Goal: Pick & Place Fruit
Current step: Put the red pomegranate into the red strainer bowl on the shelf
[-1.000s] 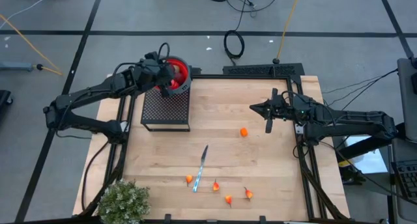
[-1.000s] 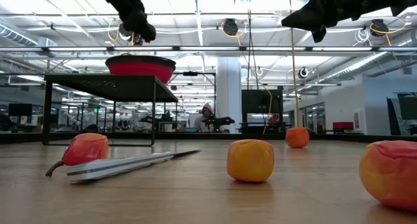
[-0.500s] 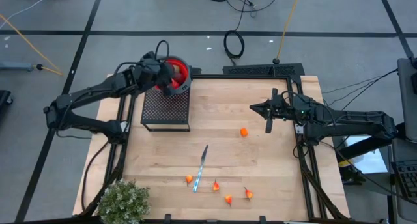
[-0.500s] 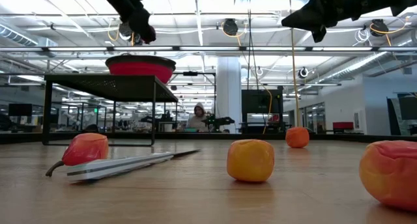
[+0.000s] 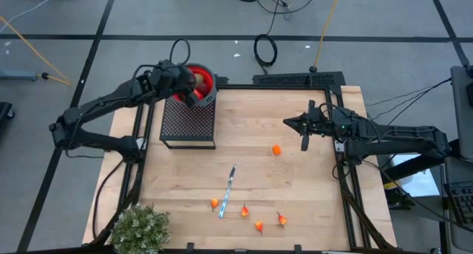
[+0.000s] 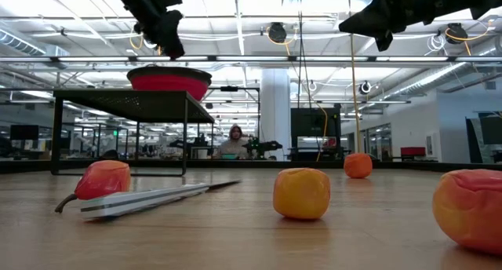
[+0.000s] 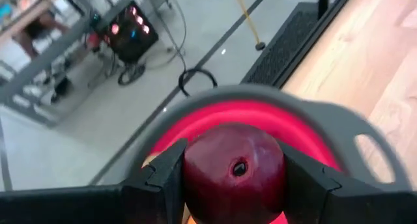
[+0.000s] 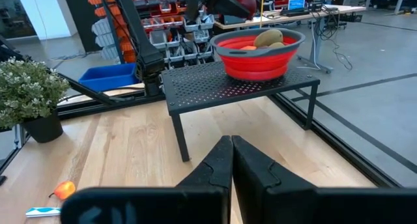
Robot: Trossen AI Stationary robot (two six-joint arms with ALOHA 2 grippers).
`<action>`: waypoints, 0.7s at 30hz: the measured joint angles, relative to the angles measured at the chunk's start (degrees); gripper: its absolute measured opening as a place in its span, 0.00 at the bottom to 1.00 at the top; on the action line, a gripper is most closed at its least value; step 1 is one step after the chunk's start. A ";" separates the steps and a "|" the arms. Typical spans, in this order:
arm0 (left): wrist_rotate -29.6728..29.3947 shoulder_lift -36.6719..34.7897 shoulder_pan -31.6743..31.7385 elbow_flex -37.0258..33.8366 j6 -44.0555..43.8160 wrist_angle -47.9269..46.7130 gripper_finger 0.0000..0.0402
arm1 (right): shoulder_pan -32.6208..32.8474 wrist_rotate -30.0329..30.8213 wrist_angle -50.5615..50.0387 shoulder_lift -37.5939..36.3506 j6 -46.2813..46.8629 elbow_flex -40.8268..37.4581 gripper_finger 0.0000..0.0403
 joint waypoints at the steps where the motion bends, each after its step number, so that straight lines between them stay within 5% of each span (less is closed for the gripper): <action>1: 0.00 0.00 0.38 0.00 -0.63 -0.81 0.46 | 0.00 0.00 0.00 0.00 0.00 0.00 0.00; 21: 2.49 -0.02 5.16 0.00 -16.52 -11.42 0.46 | -0.02 1.68 -0.02 0.00 0.17 0.02 0.00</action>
